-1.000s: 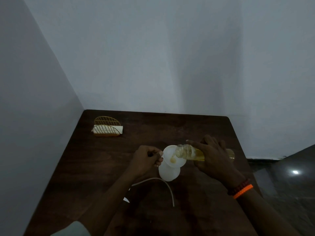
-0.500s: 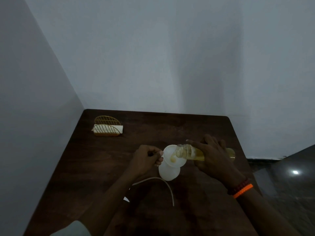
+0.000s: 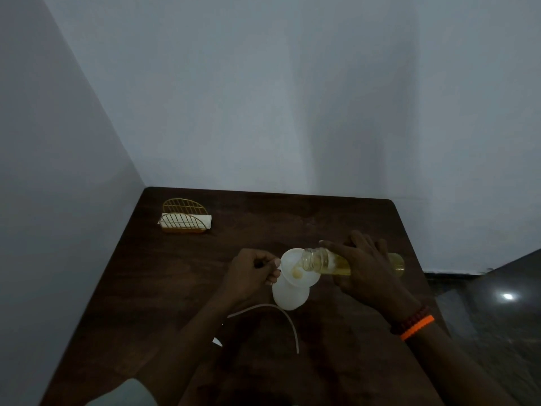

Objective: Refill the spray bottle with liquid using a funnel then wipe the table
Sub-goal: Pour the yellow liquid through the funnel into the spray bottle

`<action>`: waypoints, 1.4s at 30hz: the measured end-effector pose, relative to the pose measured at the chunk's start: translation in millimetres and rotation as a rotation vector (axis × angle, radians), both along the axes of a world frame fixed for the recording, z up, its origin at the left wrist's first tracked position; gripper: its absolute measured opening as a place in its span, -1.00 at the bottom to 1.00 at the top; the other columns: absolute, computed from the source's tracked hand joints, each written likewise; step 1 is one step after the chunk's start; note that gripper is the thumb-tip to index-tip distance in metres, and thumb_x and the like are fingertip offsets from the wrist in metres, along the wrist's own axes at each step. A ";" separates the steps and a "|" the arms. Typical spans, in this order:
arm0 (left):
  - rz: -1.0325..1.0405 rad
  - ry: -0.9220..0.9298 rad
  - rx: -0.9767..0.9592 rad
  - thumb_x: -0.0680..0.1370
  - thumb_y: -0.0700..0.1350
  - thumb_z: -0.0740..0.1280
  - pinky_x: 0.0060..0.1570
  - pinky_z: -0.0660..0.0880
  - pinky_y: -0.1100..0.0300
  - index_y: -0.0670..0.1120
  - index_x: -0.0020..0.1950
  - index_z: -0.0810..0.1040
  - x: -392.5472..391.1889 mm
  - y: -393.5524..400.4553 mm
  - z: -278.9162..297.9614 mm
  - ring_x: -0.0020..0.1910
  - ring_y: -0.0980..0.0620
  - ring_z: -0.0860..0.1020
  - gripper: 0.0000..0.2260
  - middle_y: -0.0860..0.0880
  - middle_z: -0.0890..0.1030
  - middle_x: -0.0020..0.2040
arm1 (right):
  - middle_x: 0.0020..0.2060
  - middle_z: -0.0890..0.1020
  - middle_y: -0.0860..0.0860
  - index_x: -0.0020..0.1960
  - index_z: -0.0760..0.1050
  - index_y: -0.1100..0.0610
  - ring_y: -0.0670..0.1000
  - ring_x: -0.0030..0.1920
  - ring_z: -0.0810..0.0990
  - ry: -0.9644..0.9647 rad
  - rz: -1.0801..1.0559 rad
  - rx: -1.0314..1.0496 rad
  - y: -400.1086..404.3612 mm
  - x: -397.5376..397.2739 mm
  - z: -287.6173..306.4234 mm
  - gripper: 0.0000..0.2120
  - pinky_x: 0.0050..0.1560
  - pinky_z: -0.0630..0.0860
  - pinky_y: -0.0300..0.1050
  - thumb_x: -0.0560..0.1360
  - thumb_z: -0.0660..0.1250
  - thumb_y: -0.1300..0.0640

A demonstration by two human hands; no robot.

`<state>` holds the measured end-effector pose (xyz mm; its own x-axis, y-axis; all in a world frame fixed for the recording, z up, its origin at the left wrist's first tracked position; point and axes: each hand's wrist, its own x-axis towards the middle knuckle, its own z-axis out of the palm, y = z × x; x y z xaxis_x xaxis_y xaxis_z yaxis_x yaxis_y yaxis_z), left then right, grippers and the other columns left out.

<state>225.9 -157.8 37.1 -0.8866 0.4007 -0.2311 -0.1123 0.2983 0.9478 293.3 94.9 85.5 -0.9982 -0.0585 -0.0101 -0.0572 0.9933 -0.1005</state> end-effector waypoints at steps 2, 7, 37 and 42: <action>-0.001 0.000 -0.004 0.61 -0.16 0.35 -0.08 0.66 0.01 -0.18 0.01 0.70 0.2 -0.3 -0.8 -0.19 -0.05 0.69 -0.85 -0.16 0.72 -0.16 | 0.08 0.37 -0.03 0.47 0.30 -0.23 -0.02 0.10 0.33 -0.006 -0.007 -0.006 -0.2 -0.6 -0.2 -0.29 0.12 0.22 -0.02 0.36 0.44 -0.12; 0.005 0.006 -0.001 0.61 -0.18 0.36 -0.08 0.65 -0.02 -0.21 0.02 0.70 0.0 0.8 -0.5 -0.21 -0.05 0.68 -0.85 -0.19 0.72 -0.16 | 0.05 0.36 -0.04 0.47 0.30 -0.23 -0.03 0.08 0.34 0.001 -0.004 -0.002 0.0 -0.7 0.2 -0.29 0.12 0.25 -0.01 0.36 0.44 -0.11; 0.005 -0.015 0.012 0.61 -0.19 0.35 -0.04 0.63 -0.08 -0.23 0.03 0.69 3.5 0.1 5.2 -0.20 -0.06 0.66 -0.84 -0.24 0.71 -0.14 | 0.10 0.35 -0.06 0.47 0.29 -0.23 -0.03 0.12 0.34 -0.003 -0.008 0.001 -2.1 0.3 3.1 -0.29 0.18 0.27 0.02 0.36 0.44 -0.09; 0.001 -0.007 0.001 0.62 -0.18 0.35 -0.04 0.64 -0.08 -0.23 0.04 0.69 3.0 1.0 6.2 -0.19 -0.06 0.67 -0.84 -0.23 0.71 -0.14 | 0.11 0.36 -0.04 0.47 0.29 -0.24 -0.02 0.12 0.34 -0.013 -0.008 0.002 -2.0 -0.2 3.0 -0.28 0.18 0.26 0.01 0.35 0.45 -0.09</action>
<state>228.9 -156.8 43.3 -0.8854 0.3997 -0.2371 -0.1196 0.2972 0.9473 293.1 92.9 88.5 -0.9985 -0.0503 -0.0235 -0.0478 0.9939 -0.0995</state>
